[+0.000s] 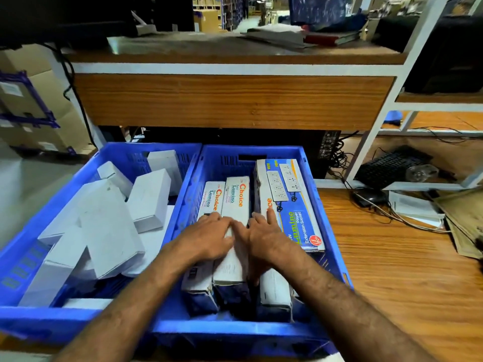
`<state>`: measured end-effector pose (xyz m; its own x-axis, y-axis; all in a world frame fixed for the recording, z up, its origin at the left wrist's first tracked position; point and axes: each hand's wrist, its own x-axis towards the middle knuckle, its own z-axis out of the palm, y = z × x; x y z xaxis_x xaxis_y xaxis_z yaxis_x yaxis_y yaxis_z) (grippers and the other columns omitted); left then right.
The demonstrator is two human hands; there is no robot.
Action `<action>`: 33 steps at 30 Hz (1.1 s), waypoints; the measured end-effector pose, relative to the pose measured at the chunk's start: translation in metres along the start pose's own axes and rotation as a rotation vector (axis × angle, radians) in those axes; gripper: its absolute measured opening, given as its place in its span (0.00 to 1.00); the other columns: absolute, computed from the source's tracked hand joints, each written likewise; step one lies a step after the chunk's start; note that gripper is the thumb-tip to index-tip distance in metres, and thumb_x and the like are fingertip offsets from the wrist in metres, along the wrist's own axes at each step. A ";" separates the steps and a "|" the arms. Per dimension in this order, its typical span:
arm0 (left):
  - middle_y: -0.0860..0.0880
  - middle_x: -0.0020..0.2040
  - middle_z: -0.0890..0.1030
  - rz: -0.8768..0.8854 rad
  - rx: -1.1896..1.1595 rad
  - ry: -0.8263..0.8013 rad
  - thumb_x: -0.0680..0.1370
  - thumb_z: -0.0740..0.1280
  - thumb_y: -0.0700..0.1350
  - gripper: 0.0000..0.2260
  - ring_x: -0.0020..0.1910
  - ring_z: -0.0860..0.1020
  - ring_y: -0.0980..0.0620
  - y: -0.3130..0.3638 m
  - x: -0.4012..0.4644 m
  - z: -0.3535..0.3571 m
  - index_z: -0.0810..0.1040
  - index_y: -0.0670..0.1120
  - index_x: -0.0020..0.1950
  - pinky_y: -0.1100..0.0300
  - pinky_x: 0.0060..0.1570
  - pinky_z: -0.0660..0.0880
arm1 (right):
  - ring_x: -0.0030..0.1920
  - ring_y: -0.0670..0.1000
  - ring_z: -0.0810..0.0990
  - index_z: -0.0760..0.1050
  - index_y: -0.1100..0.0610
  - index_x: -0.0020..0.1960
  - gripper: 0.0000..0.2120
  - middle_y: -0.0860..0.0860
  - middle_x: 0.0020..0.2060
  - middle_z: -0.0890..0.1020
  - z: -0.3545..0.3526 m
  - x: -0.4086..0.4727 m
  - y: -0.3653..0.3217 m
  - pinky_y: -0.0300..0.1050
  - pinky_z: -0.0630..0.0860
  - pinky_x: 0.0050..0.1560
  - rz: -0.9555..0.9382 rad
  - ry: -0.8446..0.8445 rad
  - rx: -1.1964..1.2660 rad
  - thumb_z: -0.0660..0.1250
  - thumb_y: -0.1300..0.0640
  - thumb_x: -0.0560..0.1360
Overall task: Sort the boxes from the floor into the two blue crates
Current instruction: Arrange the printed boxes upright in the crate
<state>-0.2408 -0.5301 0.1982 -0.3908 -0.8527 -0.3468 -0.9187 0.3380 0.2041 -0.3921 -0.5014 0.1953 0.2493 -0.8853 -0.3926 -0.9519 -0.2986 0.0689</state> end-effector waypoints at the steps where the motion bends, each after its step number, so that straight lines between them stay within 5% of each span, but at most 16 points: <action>1: 0.45 0.72 0.66 0.048 0.102 -0.087 0.78 0.67 0.53 0.31 0.73 0.67 0.43 -0.007 -0.007 -0.002 0.61 0.49 0.78 0.46 0.70 0.70 | 0.80 0.63 0.52 0.42 0.57 0.83 0.45 0.66 0.76 0.63 0.003 0.002 -0.003 0.72 0.38 0.77 0.009 -0.009 -0.054 0.68 0.50 0.79; 4: 0.41 0.81 0.53 0.061 0.392 -0.276 0.70 0.79 0.55 0.55 0.79 0.59 0.40 -0.016 -0.015 0.005 0.44 0.46 0.83 0.48 0.76 0.63 | 0.80 0.68 0.50 0.36 0.61 0.82 0.58 0.71 0.77 0.58 0.010 0.005 -0.016 0.74 0.35 0.75 0.047 -0.024 -0.199 0.74 0.42 0.73; 6: 0.35 0.82 0.44 0.030 0.454 -0.190 0.80 0.70 0.48 0.46 0.81 0.52 0.37 -0.011 -0.014 0.018 0.37 0.44 0.83 0.47 0.78 0.58 | 0.80 0.70 0.50 0.36 0.64 0.81 0.58 0.73 0.76 0.57 0.013 0.004 -0.024 0.76 0.33 0.74 0.072 0.011 -0.246 0.73 0.40 0.73; 9: 0.30 0.81 0.43 0.046 0.517 -0.021 0.85 0.57 0.40 0.34 0.81 0.52 0.34 -0.009 -0.006 0.031 0.36 0.43 0.83 0.45 0.77 0.59 | 0.79 0.71 0.53 0.40 0.67 0.81 0.43 0.74 0.76 0.59 0.016 0.007 -0.029 0.74 0.30 0.73 0.111 0.107 -0.286 0.60 0.46 0.82; 14: 0.32 0.81 0.50 0.074 0.472 0.067 0.81 0.67 0.42 0.41 0.78 0.62 0.36 -0.013 0.014 0.011 0.42 0.44 0.84 0.44 0.71 0.69 | 0.73 0.66 0.67 0.53 0.69 0.80 0.35 0.62 0.71 0.73 0.009 0.016 -0.025 0.73 0.30 0.74 0.121 0.192 -0.402 0.57 0.48 0.83; 19: 0.33 0.82 0.44 0.041 0.449 0.037 0.79 0.69 0.38 0.45 0.81 0.53 0.34 -0.013 0.028 0.017 0.38 0.43 0.83 0.43 0.72 0.68 | 0.73 0.65 0.67 0.49 0.72 0.80 0.41 0.61 0.74 0.70 0.011 0.019 -0.030 0.75 0.32 0.73 0.154 0.172 -0.470 0.56 0.41 0.83; 24: 0.32 0.81 0.40 0.057 0.394 0.025 0.72 0.76 0.62 0.59 0.82 0.44 0.33 -0.019 0.034 0.030 0.35 0.42 0.82 0.42 0.80 0.54 | 0.77 0.68 0.61 0.47 0.71 0.80 0.46 0.64 0.77 0.65 0.016 0.016 -0.038 0.75 0.34 0.74 0.175 0.152 -0.454 0.54 0.35 0.82; 27: 0.32 0.81 0.40 0.056 0.373 0.084 0.75 0.73 0.61 0.56 0.82 0.44 0.34 -0.019 0.036 0.034 0.34 0.43 0.82 0.43 0.80 0.52 | 0.77 0.67 0.60 0.50 0.72 0.79 0.39 0.66 0.74 0.67 0.012 0.008 -0.033 0.73 0.34 0.76 0.156 0.209 -0.370 0.53 0.41 0.84; 33: 0.34 0.82 0.38 0.158 0.279 0.107 0.68 0.71 0.73 0.63 0.82 0.41 0.37 -0.014 0.032 0.033 0.33 0.44 0.82 0.43 0.81 0.48 | 0.77 0.59 0.62 0.56 0.53 0.81 0.50 0.58 0.76 0.65 -0.016 -0.046 0.016 0.55 0.53 0.79 0.129 0.392 0.027 0.76 0.38 0.68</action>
<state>-0.2425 -0.5491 0.1538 -0.5350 -0.8130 -0.2300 -0.8332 0.5528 -0.0160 -0.4164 -0.4710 0.2294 0.1712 -0.9852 -0.0027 -0.9829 -0.1710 0.0683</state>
